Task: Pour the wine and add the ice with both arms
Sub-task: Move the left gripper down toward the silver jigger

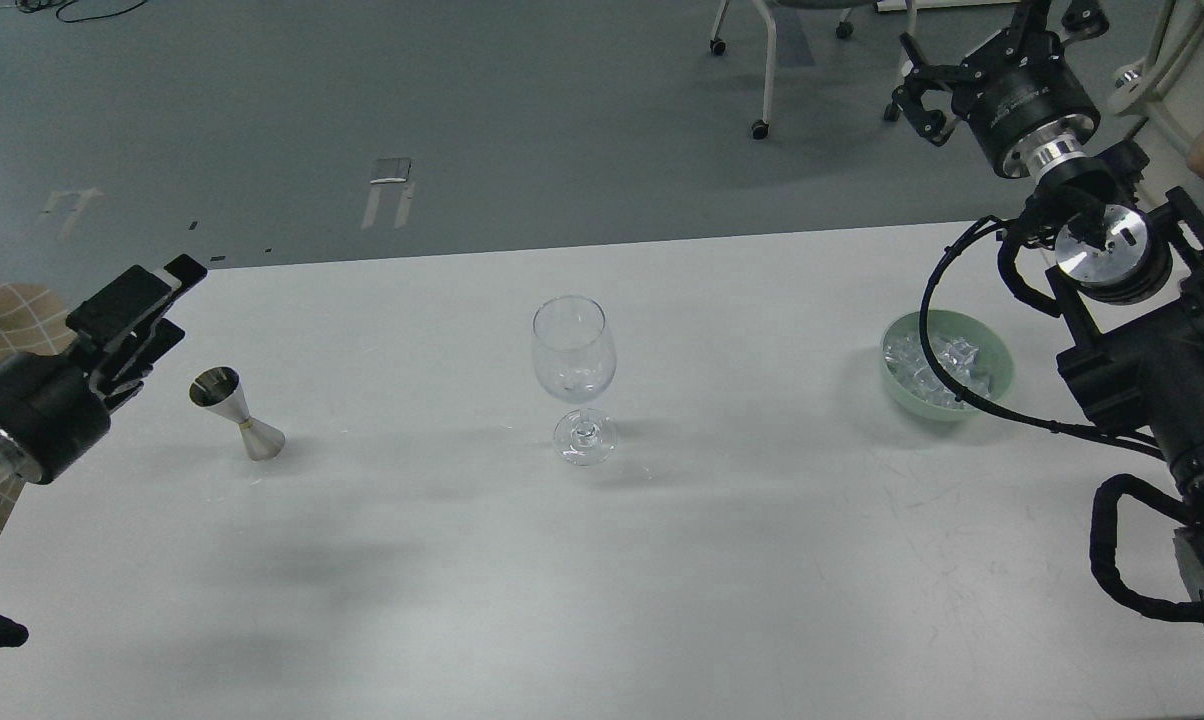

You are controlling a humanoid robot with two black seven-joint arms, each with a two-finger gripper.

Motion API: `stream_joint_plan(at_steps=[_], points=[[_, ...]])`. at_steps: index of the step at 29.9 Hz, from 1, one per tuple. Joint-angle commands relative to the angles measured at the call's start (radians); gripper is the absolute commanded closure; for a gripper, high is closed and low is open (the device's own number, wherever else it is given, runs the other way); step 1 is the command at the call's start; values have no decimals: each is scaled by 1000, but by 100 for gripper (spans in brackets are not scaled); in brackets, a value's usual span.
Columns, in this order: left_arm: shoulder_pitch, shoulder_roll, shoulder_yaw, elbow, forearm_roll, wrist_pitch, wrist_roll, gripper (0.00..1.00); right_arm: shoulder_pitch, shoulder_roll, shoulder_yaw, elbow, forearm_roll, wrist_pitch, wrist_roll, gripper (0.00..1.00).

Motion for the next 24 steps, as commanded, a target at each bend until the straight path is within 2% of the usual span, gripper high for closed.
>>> stream_joint_plan(at_steps=[1,5,12,16,19,20,23,24], points=[[10,-5,-1,-6,5,1,-10,2,-4,-10,0,2,0,3,0,0],[35,-3,-5,-9,7,1,-30,2,-6,-11,0,2,0,5,-2,0],[45,-11,-38,-10,-27,8,-28,2,-12,-10,0,4,0,5,-2,0],[44,-99,-152,30,-290,-3,-18,2,-14,-10,0,4,0,5,-2,0],[24,-129,-223,102,-470,-25,16,2,-14,-11,0,4,0,5,0,0],[4,-138,-237,126,-531,-40,43,2,-14,-11,0,4,0,3,0,0],[-30,-201,-277,149,-698,-29,99,2,-14,-13,0,4,0,3,0,0],[-31,-222,-288,151,-738,-29,105,2,-14,-13,0,4,0,3,-2,0]])
